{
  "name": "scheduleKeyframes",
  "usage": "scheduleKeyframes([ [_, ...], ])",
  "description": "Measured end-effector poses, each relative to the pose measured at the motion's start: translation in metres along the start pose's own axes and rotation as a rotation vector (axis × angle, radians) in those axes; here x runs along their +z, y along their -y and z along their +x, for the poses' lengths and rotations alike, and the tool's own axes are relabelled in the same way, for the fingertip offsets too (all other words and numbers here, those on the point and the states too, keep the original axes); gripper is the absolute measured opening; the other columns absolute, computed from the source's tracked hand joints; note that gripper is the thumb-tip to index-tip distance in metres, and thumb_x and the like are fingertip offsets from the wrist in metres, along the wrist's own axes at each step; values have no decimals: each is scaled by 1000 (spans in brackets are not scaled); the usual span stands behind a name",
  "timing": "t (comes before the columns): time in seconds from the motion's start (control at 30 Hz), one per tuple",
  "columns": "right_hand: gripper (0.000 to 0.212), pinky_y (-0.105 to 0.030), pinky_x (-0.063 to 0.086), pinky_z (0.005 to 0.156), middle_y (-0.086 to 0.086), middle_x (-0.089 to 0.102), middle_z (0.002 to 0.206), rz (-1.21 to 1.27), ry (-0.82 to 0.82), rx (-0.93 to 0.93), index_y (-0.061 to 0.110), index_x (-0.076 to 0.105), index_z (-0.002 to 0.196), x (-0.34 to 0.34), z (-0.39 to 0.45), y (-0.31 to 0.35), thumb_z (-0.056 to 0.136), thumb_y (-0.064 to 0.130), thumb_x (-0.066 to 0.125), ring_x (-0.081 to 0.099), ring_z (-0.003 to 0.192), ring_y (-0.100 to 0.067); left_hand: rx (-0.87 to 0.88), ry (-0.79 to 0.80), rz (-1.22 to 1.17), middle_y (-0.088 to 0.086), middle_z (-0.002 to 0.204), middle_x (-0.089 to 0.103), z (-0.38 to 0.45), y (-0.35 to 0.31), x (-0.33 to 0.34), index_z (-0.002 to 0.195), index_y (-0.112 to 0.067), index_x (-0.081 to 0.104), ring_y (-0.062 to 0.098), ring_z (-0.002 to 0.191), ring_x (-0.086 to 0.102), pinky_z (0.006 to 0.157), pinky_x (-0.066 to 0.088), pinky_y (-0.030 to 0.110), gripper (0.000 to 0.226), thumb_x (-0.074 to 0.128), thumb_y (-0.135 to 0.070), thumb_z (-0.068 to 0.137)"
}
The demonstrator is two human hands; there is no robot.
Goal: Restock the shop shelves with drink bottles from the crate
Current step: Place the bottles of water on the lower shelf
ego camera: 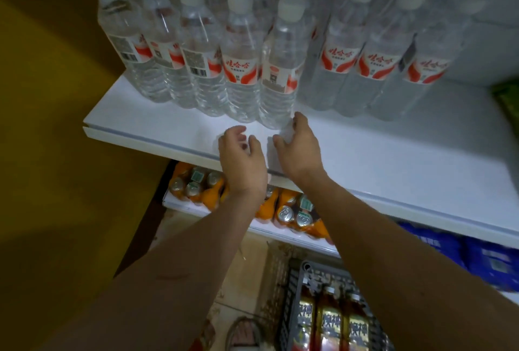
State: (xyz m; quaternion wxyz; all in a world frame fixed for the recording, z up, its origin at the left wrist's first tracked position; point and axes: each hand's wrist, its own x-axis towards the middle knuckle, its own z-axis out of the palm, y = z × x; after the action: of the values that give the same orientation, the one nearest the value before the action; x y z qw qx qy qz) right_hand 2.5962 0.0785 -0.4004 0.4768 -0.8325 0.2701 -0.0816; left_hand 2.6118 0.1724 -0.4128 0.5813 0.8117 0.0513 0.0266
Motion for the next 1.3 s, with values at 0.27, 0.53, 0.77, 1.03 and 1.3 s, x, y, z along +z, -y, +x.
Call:
scheduleKeyframes([
  [0.27,43,-20,39,100,-3,53,139,-79,18,-302,14,47,141,-31,-102,-64,98,18,53,49,127,-16,-71,299,-27,-8,91,59,-99,42,3,122,-34,48,22,93,62,82,53,42,33,56,-20,93],
  [0.53,55,-38,33,112,-3,41,155,-386,219,-187,20,41,150,-92,-176,-165,100,41,48,33,143,-22,152,687,650,-1,133,59,-169,67,14,131,-25,56,23,123,52,99,45,43,35,45,-40,101],
  [0.77,66,-43,7,123,3,10,167,-617,403,169,31,14,158,-144,-222,-251,101,60,26,5,154,-20,-3,956,949,0,163,28,-234,83,48,154,-32,32,22,152,17,121,19,50,63,23,-63,99],
  [1.03,72,-50,8,122,1,2,168,-562,431,424,34,7,159,-174,-281,-339,98,67,26,1,154,-24,11,1161,1089,-5,167,12,-318,120,99,156,-36,22,23,154,2,123,10,54,74,20,-75,93],
  [1.3,83,-53,21,118,-4,8,167,-478,486,618,28,8,159,-168,-313,-458,93,71,33,9,153,-31,9,1261,1224,-5,167,10,-395,205,164,155,-42,20,28,154,1,120,10,59,80,14,-83,87],
])
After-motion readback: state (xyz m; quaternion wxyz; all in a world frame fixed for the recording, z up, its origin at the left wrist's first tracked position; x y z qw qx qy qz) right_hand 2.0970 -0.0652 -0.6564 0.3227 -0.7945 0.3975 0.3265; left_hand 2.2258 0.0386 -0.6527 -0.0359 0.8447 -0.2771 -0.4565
